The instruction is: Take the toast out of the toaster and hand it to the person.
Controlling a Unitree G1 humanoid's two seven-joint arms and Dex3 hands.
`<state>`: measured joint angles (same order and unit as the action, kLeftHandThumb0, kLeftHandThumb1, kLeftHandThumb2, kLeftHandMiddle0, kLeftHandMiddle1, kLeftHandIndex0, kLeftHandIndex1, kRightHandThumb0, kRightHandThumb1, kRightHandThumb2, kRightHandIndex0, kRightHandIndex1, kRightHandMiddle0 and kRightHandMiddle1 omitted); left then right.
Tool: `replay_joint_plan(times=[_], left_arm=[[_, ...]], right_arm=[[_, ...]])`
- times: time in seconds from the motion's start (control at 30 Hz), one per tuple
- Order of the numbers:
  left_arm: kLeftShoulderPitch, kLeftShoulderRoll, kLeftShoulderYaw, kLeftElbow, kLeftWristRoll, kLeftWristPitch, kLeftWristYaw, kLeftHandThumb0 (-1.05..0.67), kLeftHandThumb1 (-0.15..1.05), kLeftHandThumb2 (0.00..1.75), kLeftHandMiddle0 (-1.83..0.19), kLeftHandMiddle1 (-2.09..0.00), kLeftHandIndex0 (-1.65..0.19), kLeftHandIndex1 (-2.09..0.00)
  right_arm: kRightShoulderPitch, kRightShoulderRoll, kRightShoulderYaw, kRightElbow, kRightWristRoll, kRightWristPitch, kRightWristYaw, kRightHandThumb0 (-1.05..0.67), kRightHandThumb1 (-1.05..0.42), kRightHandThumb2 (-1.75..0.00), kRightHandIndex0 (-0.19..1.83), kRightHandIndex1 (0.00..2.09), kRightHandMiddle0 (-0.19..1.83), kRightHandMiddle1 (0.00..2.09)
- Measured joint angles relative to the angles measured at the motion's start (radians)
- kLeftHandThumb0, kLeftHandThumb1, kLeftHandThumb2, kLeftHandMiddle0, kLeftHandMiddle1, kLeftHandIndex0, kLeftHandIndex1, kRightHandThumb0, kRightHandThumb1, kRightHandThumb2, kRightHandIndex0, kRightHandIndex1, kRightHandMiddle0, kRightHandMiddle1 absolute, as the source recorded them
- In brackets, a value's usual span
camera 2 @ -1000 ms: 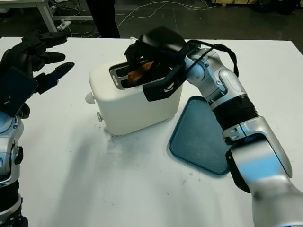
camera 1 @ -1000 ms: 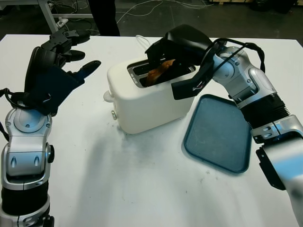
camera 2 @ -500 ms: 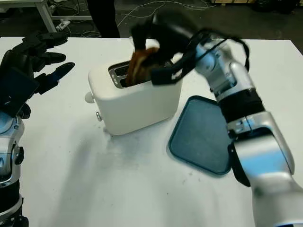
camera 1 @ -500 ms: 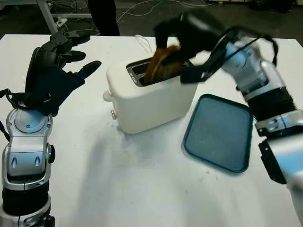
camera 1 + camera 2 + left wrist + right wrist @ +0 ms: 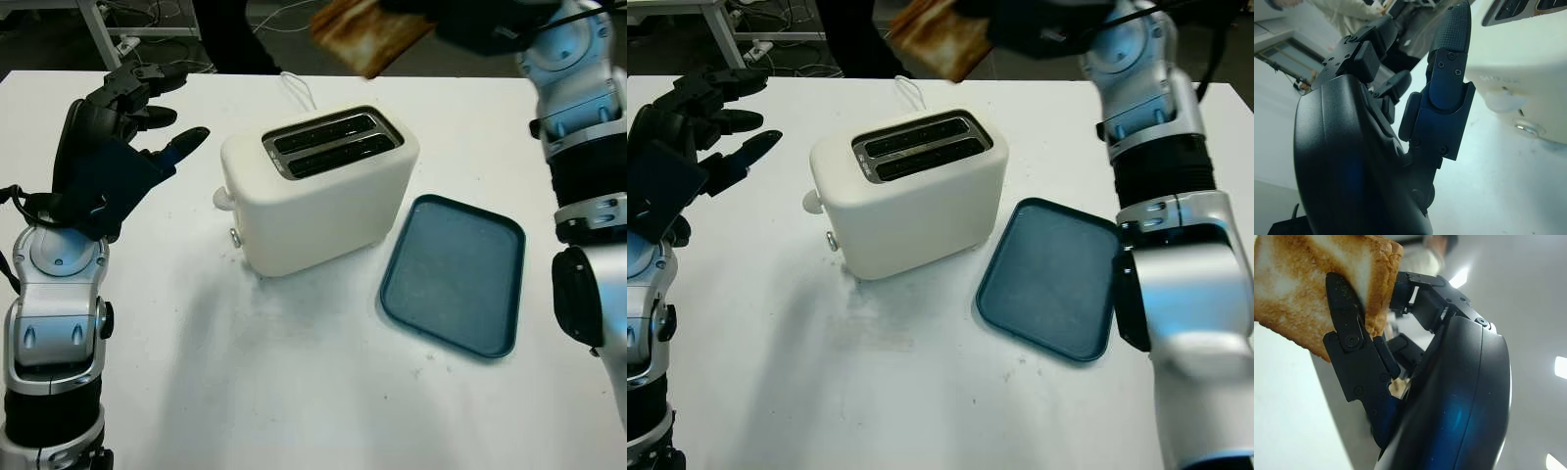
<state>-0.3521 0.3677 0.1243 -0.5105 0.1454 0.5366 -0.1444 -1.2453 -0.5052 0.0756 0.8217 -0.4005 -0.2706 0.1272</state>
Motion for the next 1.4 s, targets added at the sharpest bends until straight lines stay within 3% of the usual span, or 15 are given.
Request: replay_joint_plan(times=[0.23, 0.4, 0.53, 0.8, 1.4], left_arm=[[0.001, -0.002, 0.0, 0.0, -0.001, 0.0, 0.0, -0.71, 0.92, 0.1, -0.27, -0.85, -0.42, -0.44], [0.001, -0.002, 0.0, 0.0, -0.001, 0.0, 0.0, -0.71, 0.92, 0.12, -0.27, -0.86, -0.42, -0.45], [0.001, -0.003, 0.0, 0.0, -0.001, 0.0, 0.0, -0.72, 0.92, 0.12, -0.26, -0.88, -0.42, -0.46], [0.001, -0.003, -0.001, 0.0, -0.001, 0.0, 0.0, -0.71, 0.92, 0.12, -0.25, -0.88, -0.4, -0.47], [0.001, -0.012, 0.0, 0.006, -0.003, 0.001, 0.0, -0.71, 0.92, 0.09, -0.24, -0.92, -0.4, -0.5]], right_arm=[[-0.006, 0.011, -0.071, 0.234, 0.081, 0.068, -0.111, -0.37, -0.92, -0.32, 1.02, 1.75, 0.77, 1.74], [-0.006, 0.037, -0.127, 0.338, 0.153, 0.083, -0.173, -0.22, -0.92, -0.29, 0.9, 1.75, 0.66, 1.75], [-0.005, 0.051, -0.14, 0.39, 0.171, 0.085, -0.222, -0.2, -0.92, -0.25, 0.86, 1.75, 0.63, 1.75], [-0.004, 0.077, -0.166, 0.427, 0.214, 0.147, -0.275, -0.22, -0.92, -0.26, 0.75, 1.75, 0.41, 1.75], [0.034, 0.109, -0.177, 0.434, 0.249, 0.175, -0.263, -0.17, -0.92, -0.35, 0.7, 1.75, 0.36, 1.75]])
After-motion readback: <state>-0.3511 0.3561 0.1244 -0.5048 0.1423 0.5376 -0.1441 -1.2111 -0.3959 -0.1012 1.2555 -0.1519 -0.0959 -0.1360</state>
